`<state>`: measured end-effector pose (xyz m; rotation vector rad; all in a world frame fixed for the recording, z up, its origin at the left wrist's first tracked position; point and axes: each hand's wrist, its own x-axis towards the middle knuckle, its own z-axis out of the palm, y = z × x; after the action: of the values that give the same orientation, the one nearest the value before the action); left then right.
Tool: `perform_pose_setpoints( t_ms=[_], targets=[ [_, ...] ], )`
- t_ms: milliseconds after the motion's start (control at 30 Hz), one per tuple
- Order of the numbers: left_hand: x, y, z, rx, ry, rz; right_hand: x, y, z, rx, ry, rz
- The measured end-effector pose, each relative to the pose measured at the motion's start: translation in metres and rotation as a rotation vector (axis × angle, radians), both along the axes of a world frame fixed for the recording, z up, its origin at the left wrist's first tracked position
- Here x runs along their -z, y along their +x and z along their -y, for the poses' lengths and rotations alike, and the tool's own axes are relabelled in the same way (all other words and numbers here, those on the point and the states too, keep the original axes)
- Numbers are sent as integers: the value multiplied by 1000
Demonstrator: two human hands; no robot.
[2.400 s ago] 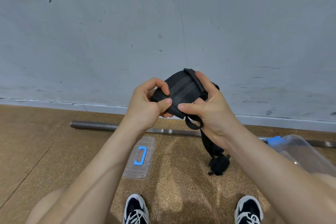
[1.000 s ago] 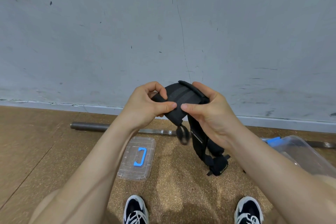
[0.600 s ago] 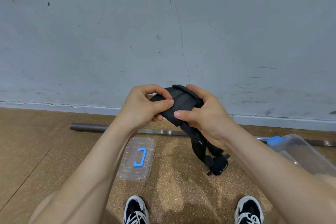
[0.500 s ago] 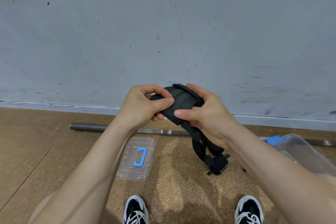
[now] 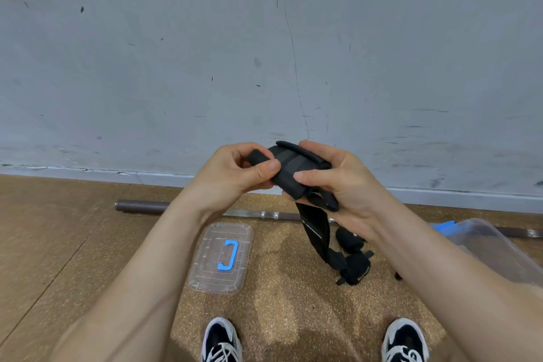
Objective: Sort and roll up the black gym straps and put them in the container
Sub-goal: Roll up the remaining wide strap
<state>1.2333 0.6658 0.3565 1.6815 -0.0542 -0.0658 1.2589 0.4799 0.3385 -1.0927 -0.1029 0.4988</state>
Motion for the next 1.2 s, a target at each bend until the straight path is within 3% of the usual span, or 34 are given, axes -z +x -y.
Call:
perform_pose_setpoints(
  t_ms=[267, 467, 633, 867, 1067, 1200],
  targets=[
    [4, 1, 17, -168, -5, 23, 1, 1, -1, 151, -33, 36],
    [6, 3, 22, -208, 8, 47, 7, -3, -4, 192, -115, 128],
    [11, 4, 30, -220, -22, 50, 6, -6, -5, 205, -134, 93],
    [14, 4, 31, -216, 10, 74, 7, -8, -5, 172, -113, 117],
    [3, -2, 6, 110, -89, 23, -2, -4, 0, 132, 43, -7],
    [5, 1, 7, -24, 26, 89, -3, -9, -3, 94, 29, -18]
  ],
)
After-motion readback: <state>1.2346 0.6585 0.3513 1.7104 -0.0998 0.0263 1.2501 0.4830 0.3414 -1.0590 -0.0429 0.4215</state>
